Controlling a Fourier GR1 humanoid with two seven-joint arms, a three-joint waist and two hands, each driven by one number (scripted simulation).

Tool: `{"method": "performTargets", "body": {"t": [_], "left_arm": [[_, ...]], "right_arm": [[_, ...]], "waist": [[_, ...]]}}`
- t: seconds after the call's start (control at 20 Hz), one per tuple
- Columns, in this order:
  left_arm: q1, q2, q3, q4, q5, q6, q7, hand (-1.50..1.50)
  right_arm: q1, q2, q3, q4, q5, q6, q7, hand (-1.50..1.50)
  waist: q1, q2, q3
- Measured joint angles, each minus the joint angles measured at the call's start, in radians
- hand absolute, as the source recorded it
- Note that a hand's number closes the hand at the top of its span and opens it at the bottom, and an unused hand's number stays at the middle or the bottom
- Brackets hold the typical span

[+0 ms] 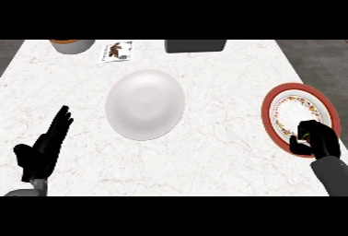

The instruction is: Pick the bell pepper from the plate and place it in the plate

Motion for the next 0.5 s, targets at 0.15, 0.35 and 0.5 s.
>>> {"method": "performTargets", "body": {"t": [0.15,0.35,0.5], "left_arm": [[0.005,0.0,0.0,0.003,0.0,-0.001,0.002,0.0],[0.014,0.002,0.003,0.002,0.003,-0.004,0.0,0.0],[0.009,-0.001,-0.001,-0.004,0.004,-0.007,0.001,0.0]], "right_arm": [[-0.032,0.048,0.006,-0.04,0.01,-0.079,0.025,1.5],[-0.078,0.134,0.02,-0.089,0.025,-0.166,0.076,1.5],[-0.125,0.236,0.038,-0.115,0.038,-0.224,0.141,1.5]], "waist": [[0.0,0.002,0.014],[0.011,0.004,0.026],[0.023,0.011,0.039]]}}
